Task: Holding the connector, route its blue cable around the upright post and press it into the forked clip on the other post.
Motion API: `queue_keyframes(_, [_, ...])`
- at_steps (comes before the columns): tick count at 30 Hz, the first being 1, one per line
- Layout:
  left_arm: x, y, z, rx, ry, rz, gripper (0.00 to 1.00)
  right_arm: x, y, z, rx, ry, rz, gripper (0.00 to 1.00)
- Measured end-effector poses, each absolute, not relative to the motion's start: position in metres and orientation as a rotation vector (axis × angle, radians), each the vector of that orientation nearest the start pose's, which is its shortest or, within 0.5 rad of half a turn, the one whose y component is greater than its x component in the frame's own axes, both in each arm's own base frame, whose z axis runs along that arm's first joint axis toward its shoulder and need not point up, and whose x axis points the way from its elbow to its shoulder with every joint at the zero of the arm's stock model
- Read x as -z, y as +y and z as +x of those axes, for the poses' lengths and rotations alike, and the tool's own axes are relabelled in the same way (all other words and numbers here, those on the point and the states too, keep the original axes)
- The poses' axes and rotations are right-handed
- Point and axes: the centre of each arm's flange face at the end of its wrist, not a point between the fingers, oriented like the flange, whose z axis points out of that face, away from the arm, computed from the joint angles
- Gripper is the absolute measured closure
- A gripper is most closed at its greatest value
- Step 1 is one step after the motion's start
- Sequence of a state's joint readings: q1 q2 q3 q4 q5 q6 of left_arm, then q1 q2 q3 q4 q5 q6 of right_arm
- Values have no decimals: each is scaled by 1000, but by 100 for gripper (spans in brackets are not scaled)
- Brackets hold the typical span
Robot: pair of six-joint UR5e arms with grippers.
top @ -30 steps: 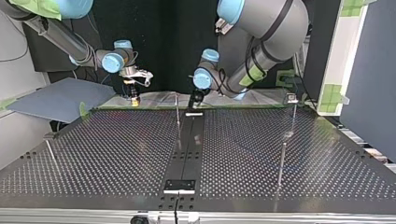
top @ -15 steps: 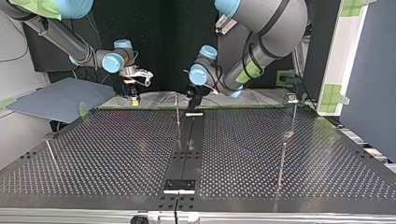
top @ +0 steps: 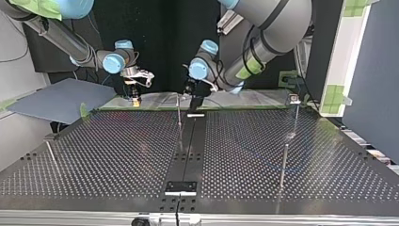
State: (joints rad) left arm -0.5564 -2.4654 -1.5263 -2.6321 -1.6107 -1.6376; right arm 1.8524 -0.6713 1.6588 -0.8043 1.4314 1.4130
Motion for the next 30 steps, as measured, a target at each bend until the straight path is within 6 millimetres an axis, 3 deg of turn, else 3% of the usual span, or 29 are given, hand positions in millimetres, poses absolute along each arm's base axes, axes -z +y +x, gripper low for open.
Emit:
queue_keyframes(11, [-8,-464,476,422,1865,444,0,16,-562,316,-1310,-953,1713,99])
queue_keyframes(30, [-8,-466,474,424,1866,439,0,16,-562,316,-1311,-952,1713,99])
